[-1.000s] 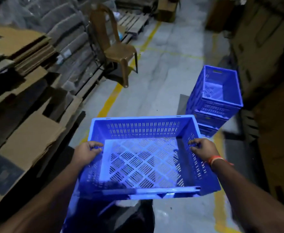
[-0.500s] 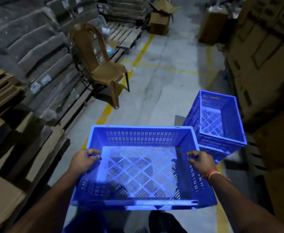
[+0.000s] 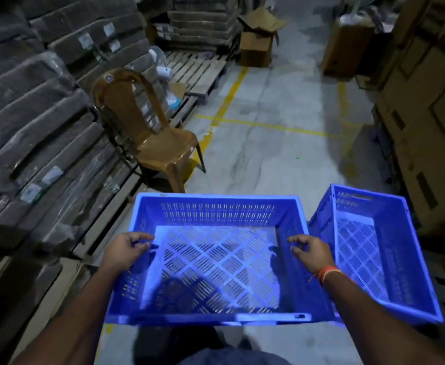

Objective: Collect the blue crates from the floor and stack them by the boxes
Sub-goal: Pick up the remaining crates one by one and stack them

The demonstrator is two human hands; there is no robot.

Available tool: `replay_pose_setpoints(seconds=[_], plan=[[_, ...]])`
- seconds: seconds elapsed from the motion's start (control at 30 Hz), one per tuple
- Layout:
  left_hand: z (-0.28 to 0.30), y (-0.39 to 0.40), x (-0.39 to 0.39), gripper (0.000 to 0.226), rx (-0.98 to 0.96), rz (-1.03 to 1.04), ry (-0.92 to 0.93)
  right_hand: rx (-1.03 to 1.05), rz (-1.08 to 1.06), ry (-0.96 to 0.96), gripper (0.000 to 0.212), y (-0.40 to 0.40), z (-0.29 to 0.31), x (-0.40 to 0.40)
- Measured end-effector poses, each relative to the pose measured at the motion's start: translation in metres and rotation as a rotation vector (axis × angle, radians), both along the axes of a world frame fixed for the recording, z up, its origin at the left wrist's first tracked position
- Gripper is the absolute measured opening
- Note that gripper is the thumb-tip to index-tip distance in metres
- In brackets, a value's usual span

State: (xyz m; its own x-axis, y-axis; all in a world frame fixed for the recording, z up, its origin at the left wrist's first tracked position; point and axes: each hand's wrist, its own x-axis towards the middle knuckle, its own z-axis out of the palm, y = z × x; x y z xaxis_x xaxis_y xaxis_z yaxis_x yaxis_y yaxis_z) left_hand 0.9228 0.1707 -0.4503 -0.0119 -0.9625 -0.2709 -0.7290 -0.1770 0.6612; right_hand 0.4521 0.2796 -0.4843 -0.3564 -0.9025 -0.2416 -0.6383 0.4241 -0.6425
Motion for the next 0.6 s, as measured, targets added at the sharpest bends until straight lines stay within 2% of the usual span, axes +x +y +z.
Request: replay_pose_setpoints(seconds=[0.3,0.6], plan=[[-0.005,-0.189,-0.065,0.015,0.011,-0.109,-0.018,0.015,-0.097,0.032,0.023,-0.141,-0.014,-0.042],[0.007,-0.402,-0.192,0.018,-0.025,-0.539,-0.105,0.005,-0.500,0.013,0.025,-0.189,-0.009,-0.081]])
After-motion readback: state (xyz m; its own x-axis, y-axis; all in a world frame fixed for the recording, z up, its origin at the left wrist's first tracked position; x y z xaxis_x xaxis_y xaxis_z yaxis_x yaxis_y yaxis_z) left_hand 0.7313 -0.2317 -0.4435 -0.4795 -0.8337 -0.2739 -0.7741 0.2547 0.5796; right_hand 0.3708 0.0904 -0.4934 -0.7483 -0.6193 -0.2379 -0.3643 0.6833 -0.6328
